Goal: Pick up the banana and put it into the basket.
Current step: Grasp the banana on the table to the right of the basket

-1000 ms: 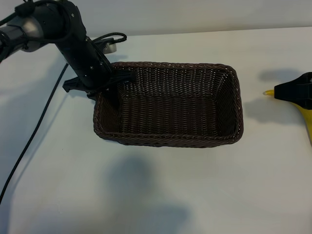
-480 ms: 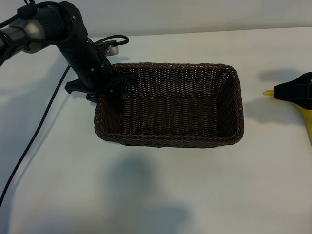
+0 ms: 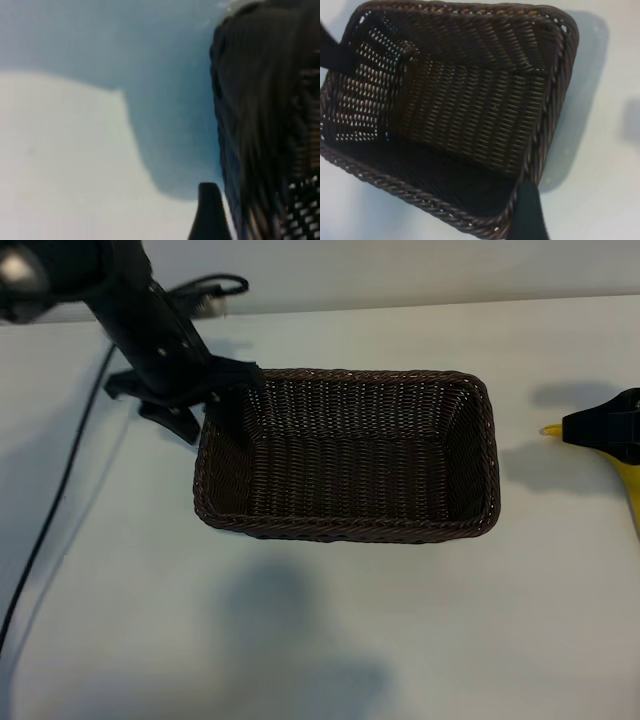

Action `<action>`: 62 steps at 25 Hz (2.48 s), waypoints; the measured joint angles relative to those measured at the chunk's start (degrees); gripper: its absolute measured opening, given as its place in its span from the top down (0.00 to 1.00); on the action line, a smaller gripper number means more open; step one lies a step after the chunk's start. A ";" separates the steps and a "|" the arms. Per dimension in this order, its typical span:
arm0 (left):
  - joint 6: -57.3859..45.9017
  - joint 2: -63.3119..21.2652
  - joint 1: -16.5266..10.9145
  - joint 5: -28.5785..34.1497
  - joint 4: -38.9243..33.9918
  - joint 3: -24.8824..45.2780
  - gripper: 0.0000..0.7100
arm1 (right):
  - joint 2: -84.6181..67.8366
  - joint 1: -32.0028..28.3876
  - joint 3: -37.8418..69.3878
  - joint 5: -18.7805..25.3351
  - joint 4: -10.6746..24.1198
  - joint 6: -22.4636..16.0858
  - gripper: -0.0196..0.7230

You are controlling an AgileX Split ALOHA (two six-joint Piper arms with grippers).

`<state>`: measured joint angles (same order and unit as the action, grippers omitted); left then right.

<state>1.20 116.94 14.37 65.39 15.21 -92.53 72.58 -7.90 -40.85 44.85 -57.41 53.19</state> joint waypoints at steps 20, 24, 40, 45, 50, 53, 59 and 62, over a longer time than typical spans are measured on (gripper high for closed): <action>-6.45 -8.11 -16.00 1.86 -24.13 0.00 0.21 | 0.00 0.00 0.00 0.00 0.00 0.00 0.23; -6.36 -9.59 -16.41 1.86 -24.36 0.04 0.21 | 0.00 0.00 0.00 0.00 0.00 0.00 0.23; -6.31 -44.61 -15.82 1.91 -24.31 33.13 0.21 | 0.00 0.00 0.00 0.00 0.00 0.00 0.23; -6.37 -56.34 -15.82 1.58 -23.78 44.79 0.21 | 0.00 0.00 0.00 0.10 0.00 0.00 0.23; -6.37 -70.22 -15.77 -2.94 -21.28 53.96 0.21 | 0.00 0.00 0.00 0.10 0.00 0.00 0.23; -6.37 -80.14 -15.77 -5.73 -20.84 59.37 0.21 | 0.00 0.00 0.00 0.16 0.00 0.00 0.23; -6.21 -93.57 -15.77 -5.92 -19.85 63.56 0.21 | 0.00 0.00 0.00 0.22 0.00 0.00 0.23; -6.09 -98.55 -15.77 -5.72 -19.73 63.68 0.21 | 0.00 0.00 0.00 0.22 0.00 0.00 0.23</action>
<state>-4.89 18.39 -1.40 59.67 -4.52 -28.85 72.58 -7.90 -40.85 45.07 -57.41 53.19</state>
